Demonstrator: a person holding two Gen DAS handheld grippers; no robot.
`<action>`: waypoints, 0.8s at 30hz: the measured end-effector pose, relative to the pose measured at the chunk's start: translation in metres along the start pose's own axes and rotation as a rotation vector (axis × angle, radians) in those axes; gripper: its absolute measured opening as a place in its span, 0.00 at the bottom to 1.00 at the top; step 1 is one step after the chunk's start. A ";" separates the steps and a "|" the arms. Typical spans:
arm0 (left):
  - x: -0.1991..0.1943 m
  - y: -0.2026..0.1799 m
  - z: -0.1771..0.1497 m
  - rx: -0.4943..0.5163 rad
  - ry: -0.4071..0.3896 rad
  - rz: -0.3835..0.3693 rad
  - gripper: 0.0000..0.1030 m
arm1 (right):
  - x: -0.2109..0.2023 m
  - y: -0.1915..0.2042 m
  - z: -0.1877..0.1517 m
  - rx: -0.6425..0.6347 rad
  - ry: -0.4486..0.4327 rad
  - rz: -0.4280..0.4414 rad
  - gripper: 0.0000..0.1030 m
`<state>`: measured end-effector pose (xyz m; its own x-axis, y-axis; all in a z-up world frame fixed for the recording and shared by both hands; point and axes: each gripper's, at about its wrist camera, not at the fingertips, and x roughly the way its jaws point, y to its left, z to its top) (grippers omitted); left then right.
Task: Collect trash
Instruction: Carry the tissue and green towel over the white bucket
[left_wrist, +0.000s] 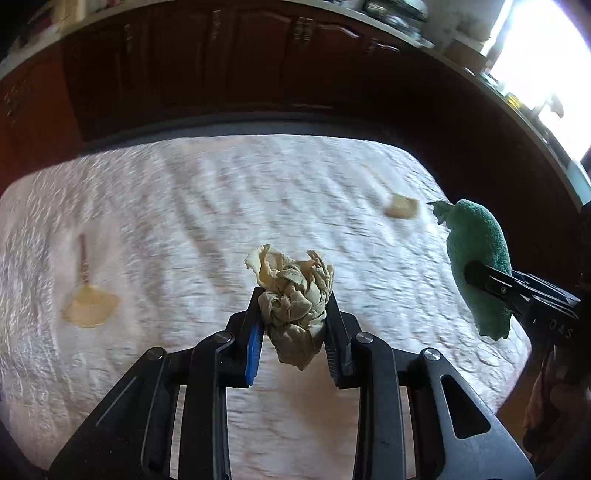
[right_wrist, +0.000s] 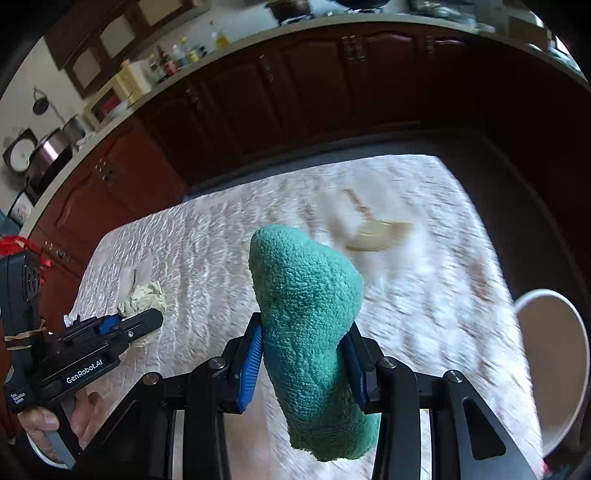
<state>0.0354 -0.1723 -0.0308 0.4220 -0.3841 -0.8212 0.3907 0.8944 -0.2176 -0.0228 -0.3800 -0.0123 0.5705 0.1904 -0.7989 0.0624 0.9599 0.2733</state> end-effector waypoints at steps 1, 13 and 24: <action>0.000 -0.010 -0.001 0.018 -0.001 -0.007 0.26 | -0.010 -0.008 -0.004 0.010 -0.007 -0.015 0.38; 0.006 -0.126 -0.010 0.194 0.011 -0.097 0.26 | -0.086 -0.097 -0.043 0.153 -0.084 -0.116 0.38; 0.035 -0.227 -0.016 0.330 0.078 -0.207 0.26 | -0.129 -0.193 -0.083 0.343 -0.113 -0.222 0.38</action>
<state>-0.0517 -0.3851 -0.0181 0.2482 -0.5186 -0.8182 0.7084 0.6732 -0.2118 -0.1769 -0.5723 -0.0063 0.5972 -0.0554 -0.8001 0.4518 0.8475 0.2785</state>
